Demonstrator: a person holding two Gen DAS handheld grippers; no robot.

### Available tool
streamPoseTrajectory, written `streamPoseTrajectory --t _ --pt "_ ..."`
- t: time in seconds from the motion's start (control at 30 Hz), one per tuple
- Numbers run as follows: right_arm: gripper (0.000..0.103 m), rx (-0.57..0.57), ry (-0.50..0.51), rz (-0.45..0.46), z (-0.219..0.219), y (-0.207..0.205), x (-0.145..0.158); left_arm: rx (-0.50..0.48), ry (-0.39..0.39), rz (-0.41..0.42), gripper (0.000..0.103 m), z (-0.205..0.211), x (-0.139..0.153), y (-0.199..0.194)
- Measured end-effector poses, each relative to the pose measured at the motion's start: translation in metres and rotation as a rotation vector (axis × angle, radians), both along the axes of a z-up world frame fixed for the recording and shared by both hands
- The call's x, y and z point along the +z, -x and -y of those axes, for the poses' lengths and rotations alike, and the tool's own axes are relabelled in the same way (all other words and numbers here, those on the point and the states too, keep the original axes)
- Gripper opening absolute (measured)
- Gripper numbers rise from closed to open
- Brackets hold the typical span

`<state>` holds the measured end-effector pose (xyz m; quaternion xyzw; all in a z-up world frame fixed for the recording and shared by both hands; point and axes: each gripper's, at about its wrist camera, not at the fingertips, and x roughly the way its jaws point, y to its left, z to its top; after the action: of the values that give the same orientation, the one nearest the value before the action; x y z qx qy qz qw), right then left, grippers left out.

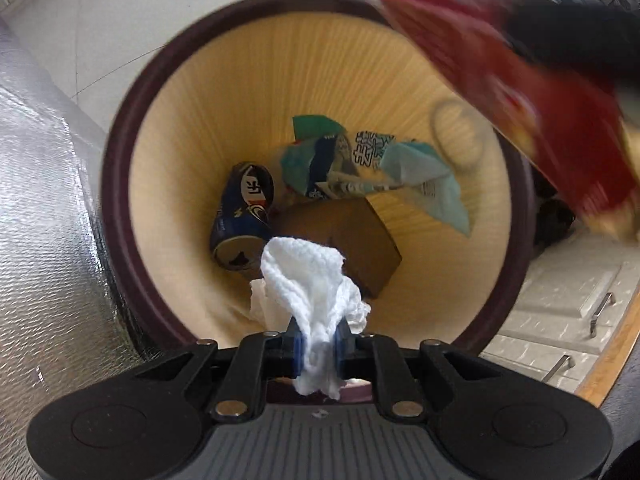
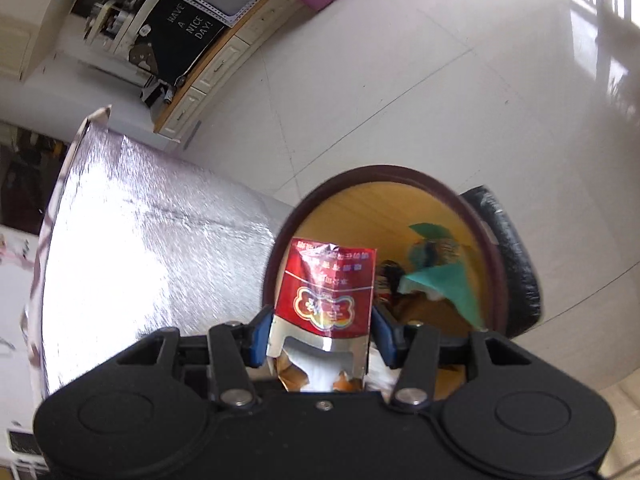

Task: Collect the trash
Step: 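Open the right gripper to drop the red box while the left gripper drops the tissue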

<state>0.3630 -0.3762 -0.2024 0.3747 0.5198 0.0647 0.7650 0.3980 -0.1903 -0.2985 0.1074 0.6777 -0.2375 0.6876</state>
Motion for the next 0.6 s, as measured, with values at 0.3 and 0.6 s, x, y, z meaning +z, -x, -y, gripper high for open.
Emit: streamPoseTrajectory --t 0.3,0.6 --pt "0.055 0.01 0.044 -0.011 -0.024 -0.029 -0.021 -0.031 -0.002 -0.001 0.016 0.007 -0.015 -0.005" --pt "0.067 -0.03 0.063 -0.002 -0.022 -0.024 -0.027 -0.073 -0.035 0.01 0.016 0.013 -0.024 -0.005"
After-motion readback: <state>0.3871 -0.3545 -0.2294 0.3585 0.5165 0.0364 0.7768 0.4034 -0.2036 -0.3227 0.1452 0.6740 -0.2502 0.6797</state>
